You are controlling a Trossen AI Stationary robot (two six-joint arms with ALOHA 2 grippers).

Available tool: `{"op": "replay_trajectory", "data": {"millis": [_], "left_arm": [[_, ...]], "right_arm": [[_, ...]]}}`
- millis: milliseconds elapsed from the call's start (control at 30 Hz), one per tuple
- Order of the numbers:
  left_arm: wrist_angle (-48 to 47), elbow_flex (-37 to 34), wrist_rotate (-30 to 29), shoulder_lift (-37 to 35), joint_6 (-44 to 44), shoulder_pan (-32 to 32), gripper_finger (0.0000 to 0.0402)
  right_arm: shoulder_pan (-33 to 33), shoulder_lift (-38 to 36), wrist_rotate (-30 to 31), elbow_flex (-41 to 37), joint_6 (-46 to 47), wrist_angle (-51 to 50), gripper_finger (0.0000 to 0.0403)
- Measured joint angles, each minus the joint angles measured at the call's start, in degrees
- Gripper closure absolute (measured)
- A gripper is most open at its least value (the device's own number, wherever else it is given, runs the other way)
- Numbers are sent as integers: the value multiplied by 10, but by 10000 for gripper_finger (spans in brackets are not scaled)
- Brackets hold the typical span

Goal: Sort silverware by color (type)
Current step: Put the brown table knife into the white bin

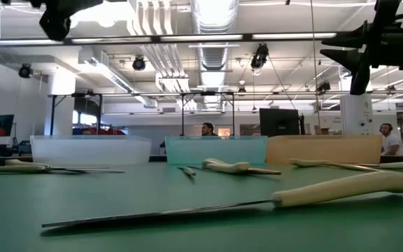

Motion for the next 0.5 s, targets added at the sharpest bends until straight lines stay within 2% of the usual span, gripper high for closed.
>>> {"op": "replay_trajectory", "data": {"millis": [267, 500], "left_arm": [[-341, 239, -8, 210, -196, 18, 267], [-556, 423, -7, 371, -318, 28, 267]], "right_arm": [[0, 0, 0, 0, 0, 0, 321], [0, 0, 0, 0, 0, 0, 321]]}}
